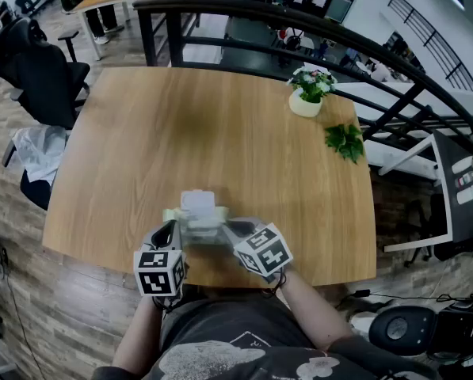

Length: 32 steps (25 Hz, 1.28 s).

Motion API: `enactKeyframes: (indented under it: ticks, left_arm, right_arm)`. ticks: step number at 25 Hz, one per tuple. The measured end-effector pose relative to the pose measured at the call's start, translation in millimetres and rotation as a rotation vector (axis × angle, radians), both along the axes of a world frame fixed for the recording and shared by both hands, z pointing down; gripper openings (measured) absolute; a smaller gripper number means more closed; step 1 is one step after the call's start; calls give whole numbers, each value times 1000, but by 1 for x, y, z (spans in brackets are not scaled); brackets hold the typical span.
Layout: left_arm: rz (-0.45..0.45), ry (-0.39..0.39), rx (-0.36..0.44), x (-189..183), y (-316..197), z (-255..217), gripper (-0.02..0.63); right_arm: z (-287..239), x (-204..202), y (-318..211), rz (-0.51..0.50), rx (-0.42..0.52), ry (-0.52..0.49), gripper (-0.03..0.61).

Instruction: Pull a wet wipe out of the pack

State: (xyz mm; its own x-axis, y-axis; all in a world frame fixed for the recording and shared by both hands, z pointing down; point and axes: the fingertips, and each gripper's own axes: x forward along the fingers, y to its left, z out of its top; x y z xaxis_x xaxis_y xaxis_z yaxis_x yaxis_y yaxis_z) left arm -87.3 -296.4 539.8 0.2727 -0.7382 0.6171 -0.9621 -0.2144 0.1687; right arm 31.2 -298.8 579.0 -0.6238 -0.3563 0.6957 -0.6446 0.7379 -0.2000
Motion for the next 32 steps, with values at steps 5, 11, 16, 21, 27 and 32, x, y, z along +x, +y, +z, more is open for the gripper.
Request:
enactKeyframes:
  ticks: [5,11,16,21,27,32]
  left_arm:
    - [-1,-2,-1,1,0,0,14]
    - [-6,-1,1,0,1,-1,15]
    - [-4,-3,1,0,2,-1,14]
    - [-2,-7,5,0,3,-1,15]
    - [0,-11,6,-1,3,-2,15]
    - [9,-37,11,0,3,-2,15]
  right_arm:
    - [1,4,-1,4,-3,0,35]
    - [1,5,0,7,-5,-1,35]
    - [1,8,0,12,-3,4,35]
    - [1,13,0,22,-2,7,35]
    - [1,16,1,31,-4,4,35]
    - [1,19,2,42,-6,3,35]
